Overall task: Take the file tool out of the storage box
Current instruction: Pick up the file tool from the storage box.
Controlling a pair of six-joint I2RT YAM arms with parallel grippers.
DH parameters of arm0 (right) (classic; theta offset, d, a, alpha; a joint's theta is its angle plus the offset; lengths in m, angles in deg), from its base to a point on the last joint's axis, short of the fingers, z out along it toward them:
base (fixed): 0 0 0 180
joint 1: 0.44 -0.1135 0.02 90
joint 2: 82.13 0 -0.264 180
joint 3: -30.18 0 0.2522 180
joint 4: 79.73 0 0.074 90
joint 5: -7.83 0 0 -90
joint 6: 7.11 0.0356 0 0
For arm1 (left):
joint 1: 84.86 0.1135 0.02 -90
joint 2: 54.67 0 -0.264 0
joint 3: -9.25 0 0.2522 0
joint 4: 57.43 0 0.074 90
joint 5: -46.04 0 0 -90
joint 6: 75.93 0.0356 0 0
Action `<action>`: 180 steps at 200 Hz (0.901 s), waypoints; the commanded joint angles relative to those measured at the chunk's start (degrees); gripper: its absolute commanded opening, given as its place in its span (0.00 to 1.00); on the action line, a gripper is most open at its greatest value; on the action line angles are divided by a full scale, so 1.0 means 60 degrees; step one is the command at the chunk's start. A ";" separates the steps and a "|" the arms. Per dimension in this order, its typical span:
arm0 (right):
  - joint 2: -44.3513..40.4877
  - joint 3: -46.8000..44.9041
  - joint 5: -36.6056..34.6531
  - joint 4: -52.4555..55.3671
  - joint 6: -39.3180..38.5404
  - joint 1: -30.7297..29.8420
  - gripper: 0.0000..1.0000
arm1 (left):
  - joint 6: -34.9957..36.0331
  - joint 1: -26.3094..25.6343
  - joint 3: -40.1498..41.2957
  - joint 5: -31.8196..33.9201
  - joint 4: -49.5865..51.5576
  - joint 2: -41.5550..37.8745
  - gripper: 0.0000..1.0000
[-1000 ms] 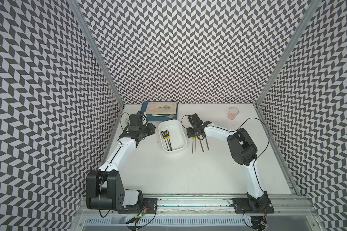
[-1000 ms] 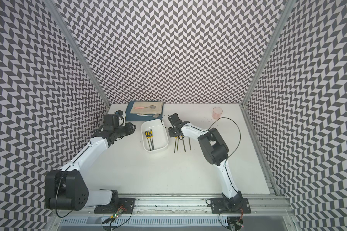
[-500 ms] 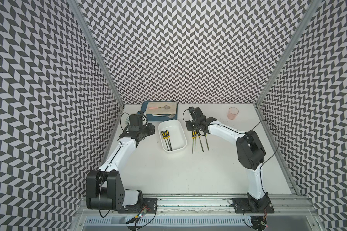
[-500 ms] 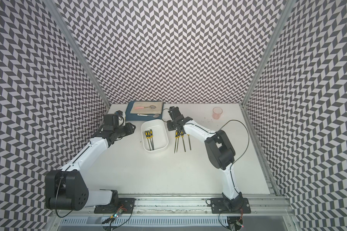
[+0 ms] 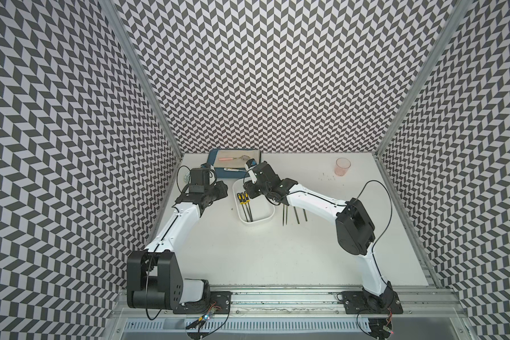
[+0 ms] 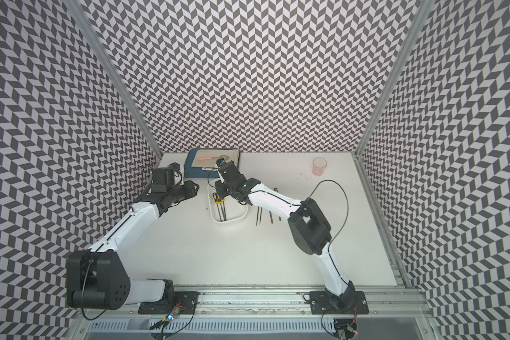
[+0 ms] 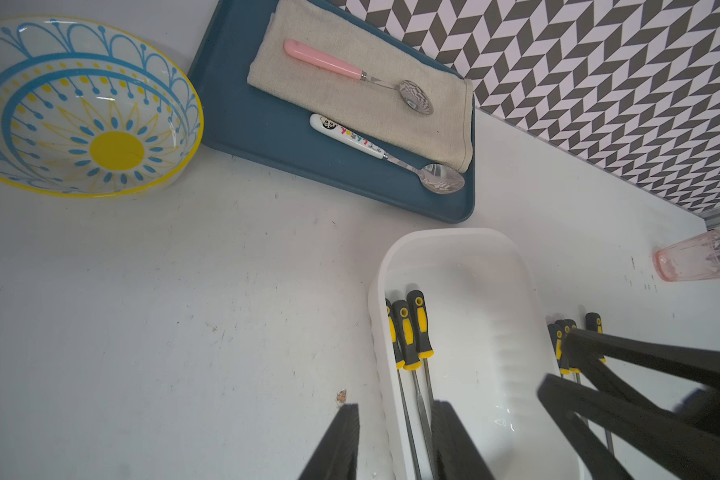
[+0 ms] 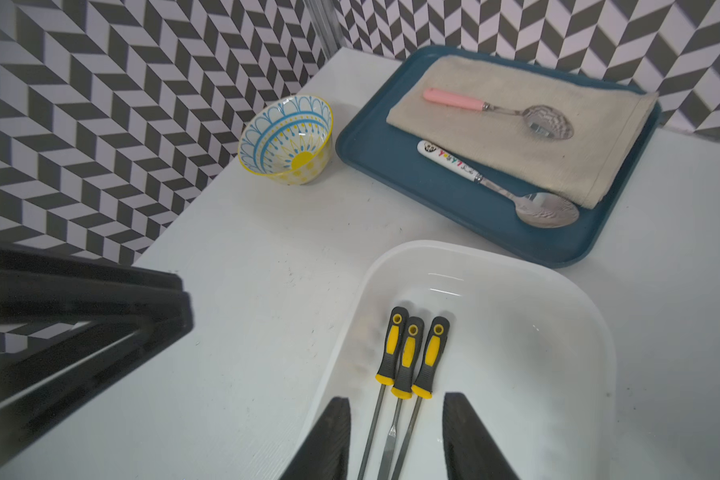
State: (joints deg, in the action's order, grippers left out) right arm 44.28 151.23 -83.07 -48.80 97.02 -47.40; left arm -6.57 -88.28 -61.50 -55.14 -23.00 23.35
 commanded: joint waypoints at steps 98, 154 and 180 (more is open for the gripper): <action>0.2844 0.2496 -0.0309 0.1151 -0.0148 0.0078 0.41 | -0.0031 -0.0045 -0.0048 -0.0090 -0.0075 -0.0108 0.35; 0.3106 0.2671 -0.0374 0.1230 -0.0315 0.0076 0.41 | -0.0012 -0.0031 -0.0078 -0.0115 -0.0061 -0.0091 0.35; 0.3382 0.3097 -0.0391 0.1492 -0.0442 0.0078 0.41 | -0.0002 -0.0043 -0.0081 -0.0119 -0.0046 -0.0072 0.35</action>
State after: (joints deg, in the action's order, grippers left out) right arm 62.11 166.97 -84.38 -40.25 95.71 -46.81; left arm -6.57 -88.28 -61.50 -55.38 -23.03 23.35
